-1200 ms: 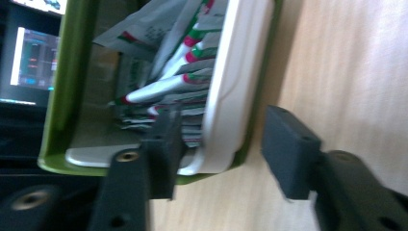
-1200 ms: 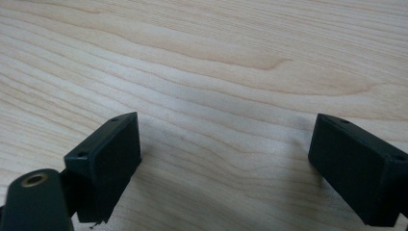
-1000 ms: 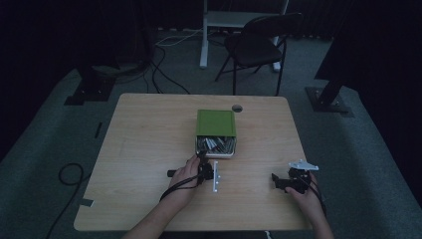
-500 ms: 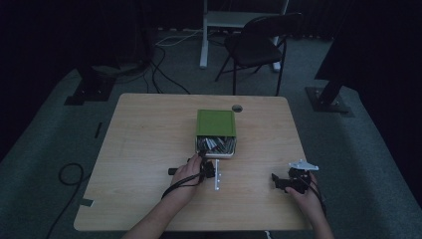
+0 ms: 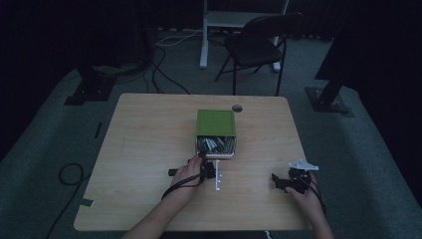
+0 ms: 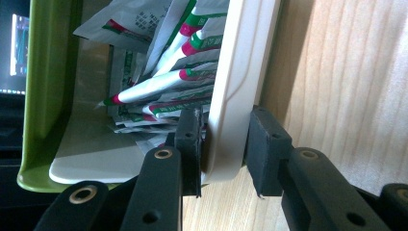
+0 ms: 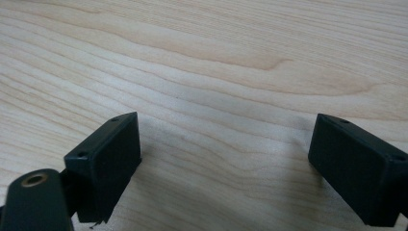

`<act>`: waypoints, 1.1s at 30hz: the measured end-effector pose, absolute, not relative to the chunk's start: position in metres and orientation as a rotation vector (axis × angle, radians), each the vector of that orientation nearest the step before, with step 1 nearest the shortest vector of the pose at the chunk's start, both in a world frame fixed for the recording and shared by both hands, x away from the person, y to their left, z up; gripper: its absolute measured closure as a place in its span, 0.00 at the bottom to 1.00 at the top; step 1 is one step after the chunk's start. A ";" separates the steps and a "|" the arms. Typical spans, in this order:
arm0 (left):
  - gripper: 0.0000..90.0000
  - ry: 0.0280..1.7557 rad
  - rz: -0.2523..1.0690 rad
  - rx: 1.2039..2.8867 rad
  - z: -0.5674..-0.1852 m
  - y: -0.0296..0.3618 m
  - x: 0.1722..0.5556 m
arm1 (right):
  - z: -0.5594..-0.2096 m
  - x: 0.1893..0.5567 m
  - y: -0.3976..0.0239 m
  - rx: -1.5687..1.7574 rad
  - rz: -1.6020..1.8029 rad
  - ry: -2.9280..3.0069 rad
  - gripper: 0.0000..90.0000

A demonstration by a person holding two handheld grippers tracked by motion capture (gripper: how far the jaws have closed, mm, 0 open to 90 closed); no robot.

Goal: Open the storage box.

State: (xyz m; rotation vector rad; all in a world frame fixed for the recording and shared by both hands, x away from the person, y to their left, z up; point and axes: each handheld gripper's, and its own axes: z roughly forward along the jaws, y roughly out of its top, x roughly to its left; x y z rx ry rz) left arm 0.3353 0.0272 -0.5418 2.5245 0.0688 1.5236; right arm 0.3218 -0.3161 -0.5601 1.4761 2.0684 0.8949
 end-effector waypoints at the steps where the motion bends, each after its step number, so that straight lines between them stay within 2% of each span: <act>1: 0.78 0.068 1.521 2.525 -0.542 0.027 0.335 | -0.560 0.322 -0.316 1.476 0.895 2.068 0.12; 33: 0.78 0.049 1.504 2.510 -0.542 0.030 0.307 | -0.560 0.322 -0.316 1.475 0.895 2.069 0.12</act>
